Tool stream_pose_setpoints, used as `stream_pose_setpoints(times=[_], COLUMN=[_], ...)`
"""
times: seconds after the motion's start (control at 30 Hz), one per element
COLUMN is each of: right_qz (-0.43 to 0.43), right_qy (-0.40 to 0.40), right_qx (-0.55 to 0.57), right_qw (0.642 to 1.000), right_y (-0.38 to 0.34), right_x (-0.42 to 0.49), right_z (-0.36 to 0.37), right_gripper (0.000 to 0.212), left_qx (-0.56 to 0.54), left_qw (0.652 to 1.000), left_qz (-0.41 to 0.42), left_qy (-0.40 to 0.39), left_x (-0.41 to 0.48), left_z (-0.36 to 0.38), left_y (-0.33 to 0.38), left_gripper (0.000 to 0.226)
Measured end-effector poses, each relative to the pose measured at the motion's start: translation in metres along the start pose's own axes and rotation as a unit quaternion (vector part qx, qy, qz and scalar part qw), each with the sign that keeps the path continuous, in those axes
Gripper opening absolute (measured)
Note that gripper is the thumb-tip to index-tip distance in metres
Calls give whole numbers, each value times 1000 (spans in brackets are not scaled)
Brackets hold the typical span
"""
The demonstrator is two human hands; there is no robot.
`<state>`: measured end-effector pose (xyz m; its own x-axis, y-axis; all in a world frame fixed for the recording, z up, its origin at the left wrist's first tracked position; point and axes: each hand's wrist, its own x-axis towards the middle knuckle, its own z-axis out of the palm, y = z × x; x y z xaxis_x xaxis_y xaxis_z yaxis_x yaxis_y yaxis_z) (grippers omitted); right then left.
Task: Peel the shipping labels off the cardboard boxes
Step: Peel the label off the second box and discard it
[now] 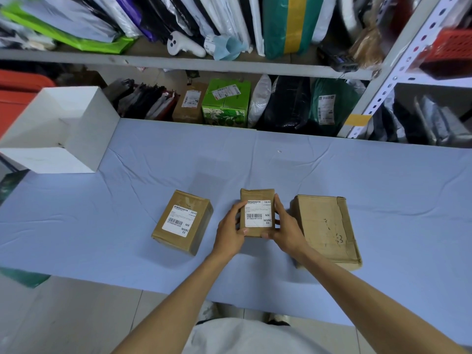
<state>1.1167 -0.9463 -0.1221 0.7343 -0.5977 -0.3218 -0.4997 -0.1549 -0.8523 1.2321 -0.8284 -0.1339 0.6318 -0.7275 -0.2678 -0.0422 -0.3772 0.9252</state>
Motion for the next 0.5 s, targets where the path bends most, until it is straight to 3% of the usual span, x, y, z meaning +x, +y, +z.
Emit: stream_pose_setpoints(times=[0.5], right_qz=[9], right_qy=[-5], right_qx=[-13], right_qw=[1000], right_y=[0], right_x=[4], right_z=[-1], right_gripper=[109], left_qx=[49], left_qw=[998], left_qz=[9], left_qy=[-43], left_x=[8], left_z=[-11], left_y=[0], left_gripper=[71])
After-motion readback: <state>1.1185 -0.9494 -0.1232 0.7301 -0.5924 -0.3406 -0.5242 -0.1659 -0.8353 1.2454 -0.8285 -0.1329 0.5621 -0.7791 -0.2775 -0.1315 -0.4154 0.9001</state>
